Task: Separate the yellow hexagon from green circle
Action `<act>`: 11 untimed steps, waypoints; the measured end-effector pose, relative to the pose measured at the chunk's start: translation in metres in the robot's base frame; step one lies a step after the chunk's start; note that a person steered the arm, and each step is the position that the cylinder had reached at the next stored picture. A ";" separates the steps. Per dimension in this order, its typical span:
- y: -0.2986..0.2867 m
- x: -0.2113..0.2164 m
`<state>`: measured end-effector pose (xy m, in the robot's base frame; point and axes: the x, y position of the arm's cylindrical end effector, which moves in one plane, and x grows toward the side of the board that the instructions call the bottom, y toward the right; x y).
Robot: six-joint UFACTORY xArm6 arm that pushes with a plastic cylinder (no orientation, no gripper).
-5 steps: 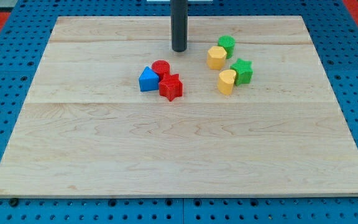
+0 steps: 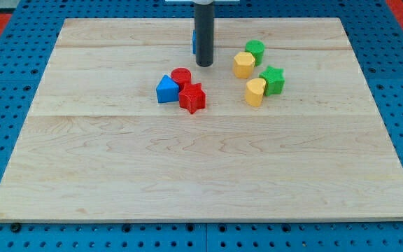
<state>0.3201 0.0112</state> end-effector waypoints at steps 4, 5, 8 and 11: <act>0.073 0.025; 0.100 0.033; 0.148 0.011; 0.133 -0.036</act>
